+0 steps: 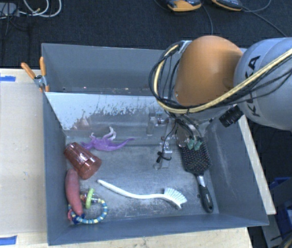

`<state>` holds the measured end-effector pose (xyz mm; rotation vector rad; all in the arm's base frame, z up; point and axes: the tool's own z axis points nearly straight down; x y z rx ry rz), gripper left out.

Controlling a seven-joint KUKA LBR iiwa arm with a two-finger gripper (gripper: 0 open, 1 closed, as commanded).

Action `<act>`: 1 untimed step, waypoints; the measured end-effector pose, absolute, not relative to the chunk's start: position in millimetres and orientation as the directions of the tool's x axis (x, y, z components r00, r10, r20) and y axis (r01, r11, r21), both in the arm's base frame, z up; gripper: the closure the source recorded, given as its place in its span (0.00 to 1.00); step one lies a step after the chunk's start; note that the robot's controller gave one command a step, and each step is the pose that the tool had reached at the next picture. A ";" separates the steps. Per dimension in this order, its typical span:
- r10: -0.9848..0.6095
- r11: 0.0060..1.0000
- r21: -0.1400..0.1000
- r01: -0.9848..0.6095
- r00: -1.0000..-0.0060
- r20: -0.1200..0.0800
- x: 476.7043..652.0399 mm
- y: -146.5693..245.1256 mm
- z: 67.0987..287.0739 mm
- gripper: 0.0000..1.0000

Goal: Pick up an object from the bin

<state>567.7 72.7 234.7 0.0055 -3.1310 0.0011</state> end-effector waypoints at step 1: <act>-0.002 1.000 0.000 -0.002 -1.000 0.002 569.0 72.3 239.4 0.00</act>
Offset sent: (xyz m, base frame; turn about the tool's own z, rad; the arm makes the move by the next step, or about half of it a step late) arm -0.0517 -0.0367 0.0058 -0.0476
